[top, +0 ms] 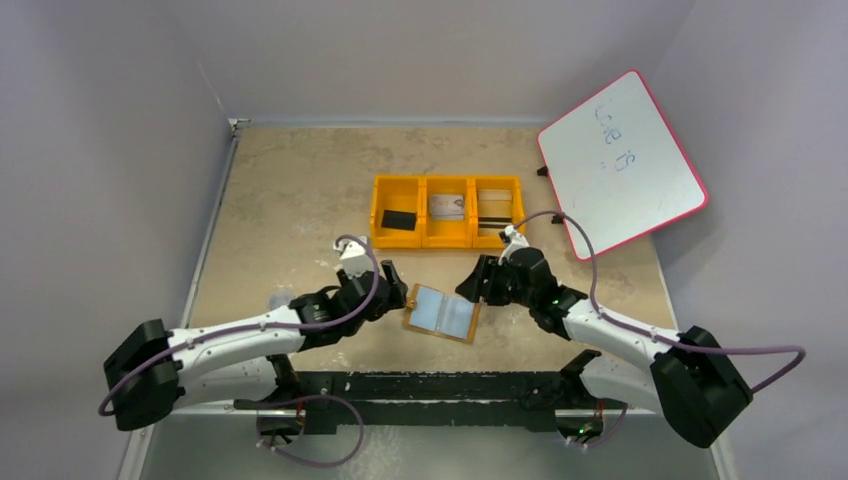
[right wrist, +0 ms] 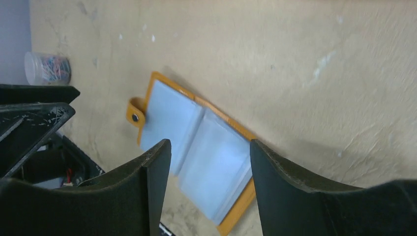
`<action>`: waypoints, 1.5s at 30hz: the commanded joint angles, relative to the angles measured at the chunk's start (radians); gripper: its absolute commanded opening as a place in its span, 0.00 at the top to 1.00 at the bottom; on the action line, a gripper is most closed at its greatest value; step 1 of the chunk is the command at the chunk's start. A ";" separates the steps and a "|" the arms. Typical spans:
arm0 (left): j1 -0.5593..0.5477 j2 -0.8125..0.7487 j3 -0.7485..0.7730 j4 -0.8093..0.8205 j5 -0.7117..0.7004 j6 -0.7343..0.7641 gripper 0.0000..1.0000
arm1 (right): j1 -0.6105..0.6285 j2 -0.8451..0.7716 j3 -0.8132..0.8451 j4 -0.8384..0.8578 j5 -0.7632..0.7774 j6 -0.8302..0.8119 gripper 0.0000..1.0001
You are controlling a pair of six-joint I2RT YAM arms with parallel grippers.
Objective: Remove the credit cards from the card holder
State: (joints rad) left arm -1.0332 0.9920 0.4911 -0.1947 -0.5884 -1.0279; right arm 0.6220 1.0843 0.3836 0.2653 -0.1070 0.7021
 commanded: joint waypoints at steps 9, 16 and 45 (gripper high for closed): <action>0.018 0.273 0.103 0.201 0.196 0.011 0.31 | 0.004 -0.044 -0.051 -0.020 -0.145 0.175 0.43; 0.021 0.357 0.138 0.187 0.188 0.018 0.32 | 0.004 0.026 -0.022 -0.073 -0.157 0.144 0.41; 0.012 0.415 0.101 0.244 0.259 0.037 0.72 | 0.007 0.149 0.127 -0.115 -0.181 0.028 0.53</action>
State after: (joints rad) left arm -1.0168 1.4376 0.5907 -0.0067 -0.3393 -0.9768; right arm 0.6231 1.2480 0.4667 0.1749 -0.2684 0.7765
